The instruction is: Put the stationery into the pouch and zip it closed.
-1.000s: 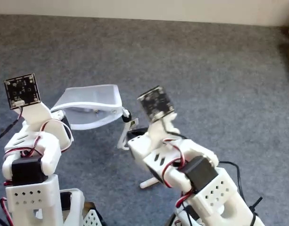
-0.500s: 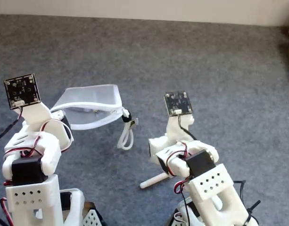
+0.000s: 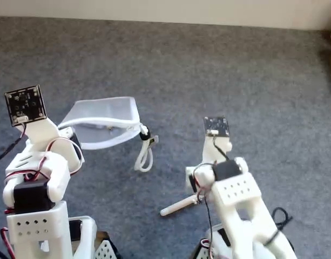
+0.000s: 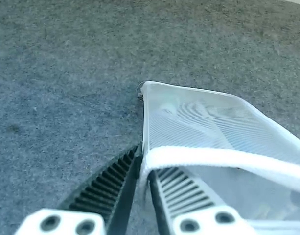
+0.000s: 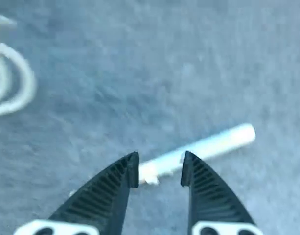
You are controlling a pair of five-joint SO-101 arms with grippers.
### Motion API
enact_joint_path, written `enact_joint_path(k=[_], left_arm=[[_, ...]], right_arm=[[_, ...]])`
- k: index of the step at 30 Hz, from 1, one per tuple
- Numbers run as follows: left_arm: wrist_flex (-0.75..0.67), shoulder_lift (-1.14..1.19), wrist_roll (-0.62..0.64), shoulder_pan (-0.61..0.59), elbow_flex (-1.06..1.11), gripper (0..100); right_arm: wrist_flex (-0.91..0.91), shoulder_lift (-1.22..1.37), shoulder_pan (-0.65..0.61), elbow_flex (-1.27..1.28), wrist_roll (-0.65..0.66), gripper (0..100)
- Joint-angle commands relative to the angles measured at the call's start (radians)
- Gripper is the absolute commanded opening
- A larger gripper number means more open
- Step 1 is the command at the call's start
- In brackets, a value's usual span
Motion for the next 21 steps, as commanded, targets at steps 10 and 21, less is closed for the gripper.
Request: enact_joint_path(k=[10,21], left_arm=[[-0.002,0.005,0.008,-0.015,-0.007,1],[0.0,0.005,0.008,-0.015,-0.005,1]], right_arm=[[0.039,0.361,0.105,-0.194,-0.023,14.0],[-0.117,0.515,0.142,-0.199,-0.104,14.0]])
